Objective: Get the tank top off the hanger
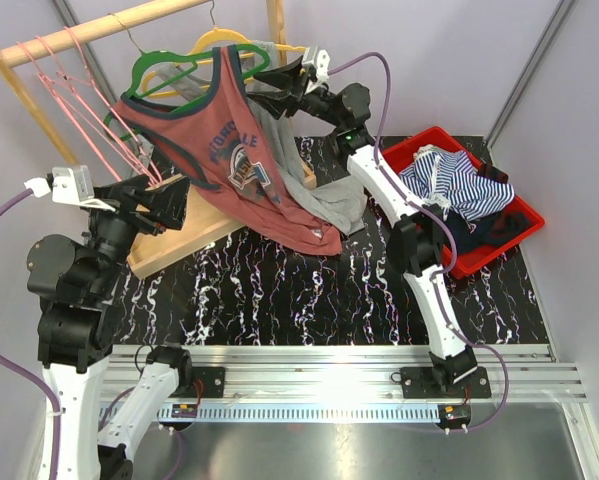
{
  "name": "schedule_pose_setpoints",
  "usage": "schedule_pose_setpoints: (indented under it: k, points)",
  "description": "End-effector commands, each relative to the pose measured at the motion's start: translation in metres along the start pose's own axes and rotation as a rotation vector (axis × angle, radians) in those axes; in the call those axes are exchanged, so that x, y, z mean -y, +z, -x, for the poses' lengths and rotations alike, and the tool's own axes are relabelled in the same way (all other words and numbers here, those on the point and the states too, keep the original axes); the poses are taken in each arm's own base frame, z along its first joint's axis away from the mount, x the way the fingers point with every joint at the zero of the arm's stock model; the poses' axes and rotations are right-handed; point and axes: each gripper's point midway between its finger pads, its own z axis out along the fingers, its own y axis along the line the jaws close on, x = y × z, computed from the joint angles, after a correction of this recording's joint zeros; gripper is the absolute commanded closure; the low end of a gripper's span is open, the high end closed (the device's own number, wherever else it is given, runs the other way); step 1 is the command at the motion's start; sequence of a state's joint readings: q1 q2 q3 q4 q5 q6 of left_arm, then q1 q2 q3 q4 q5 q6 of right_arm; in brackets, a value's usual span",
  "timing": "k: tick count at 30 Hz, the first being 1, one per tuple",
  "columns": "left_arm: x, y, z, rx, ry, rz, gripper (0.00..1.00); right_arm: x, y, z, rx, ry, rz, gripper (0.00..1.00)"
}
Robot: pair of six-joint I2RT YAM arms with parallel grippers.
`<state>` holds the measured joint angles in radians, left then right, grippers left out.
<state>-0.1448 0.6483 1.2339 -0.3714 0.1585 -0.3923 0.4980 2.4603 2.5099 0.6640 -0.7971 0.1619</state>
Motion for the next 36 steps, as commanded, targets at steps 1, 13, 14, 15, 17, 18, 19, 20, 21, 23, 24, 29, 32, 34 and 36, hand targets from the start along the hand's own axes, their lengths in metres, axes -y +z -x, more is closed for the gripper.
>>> schedule_pose_setpoints:
  k: [1, 13, 14, 15, 17, 18, 19, 20, 21, 23, 24, 29, 32, 34, 36]
  points:
    - [0.005, -0.002, 0.007, 0.031, 0.01, -0.025, 0.01, -0.03, 0.014, 0.049, 0.062, -0.063, 0.097, 0.46]
    - [0.009, -0.001, 0.011, 0.015, 0.056, -0.042, 0.01, -0.092, 0.024, 0.052, 0.049, -0.108, 0.307, 0.47]
    - [0.01, -0.001, 0.011, 0.011, 0.059, -0.044, 0.01, -0.097, 0.026, 0.053, 0.046, -0.099, 0.319, 0.47]
    - [0.01, -0.001, 0.013, 0.012, 0.068, -0.046, 0.01, -0.098, 0.027, 0.053, 0.043, -0.088, 0.318, 0.47]
    - [0.011, -0.001, 0.013, 0.005, 0.074, -0.046, 0.01, -0.092, 0.027, 0.055, 0.03, -0.064, 0.273, 0.46]
    - [0.011, -0.002, 0.014, 0.003, 0.08, -0.046, 0.01, -0.086, 0.024, 0.045, 0.005, -0.062, 0.242, 0.46]
    - [0.011, -0.004, 0.015, 0.003, 0.083, -0.042, 0.01, -0.082, 0.022, 0.058, 0.002, -0.073, 0.213, 0.43]
    - [0.011, -0.006, 0.015, 0.003, 0.086, -0.042, 0.01, -0.072, 0.019, 0.057, -0.004, -0.074, 0.159, 0.42]
    - [0.011, -0.007, 0.015, 0.004, 0.089, -0.039, 0.01, -0.064, 0.008, 0.044, -0.04, -0.041, 0.123, 0.41]
    - [0.009, -0.011, 0.015, 0.009, 0.091, -0.031, 0.01, -0.054, -0.002, 0.053, -0.079, -0.003, 0.066, 0.38]
    - [0.009, -0.012, 0.014, 0.011, 0.093, -0.03, 0.01, -0.048, -0.012, 0.045, -0.114, 0.034, 0.037, 0.36]
    - [0.007, -0.01, 0.008, 0.009, 0.086, -0.031, 0.01, -0.039, -0.032, 0.027, -0.234, 0.152, -0.059, 0.24]
    - [0.008, -0.008, 0.008, 0.012, 0.083, -0.039, 0.01, -0.026, -0.029, 0.016, -0.269, 0.246, -0.13, 0.22]
    - [0.009, -0.008, 0.009, 0.014, 0.082, -0.043, 0.01, -0.022, -0.029, -0.016, -0.31, 0.369, -0.156, 0.21]
    - [0.009, -0.009, 0.01, 0.016, 0.081, -0.046, 0.01, -0.02, -0.022, -0.018, -0.317, 0.438, -0.163, 0.21]
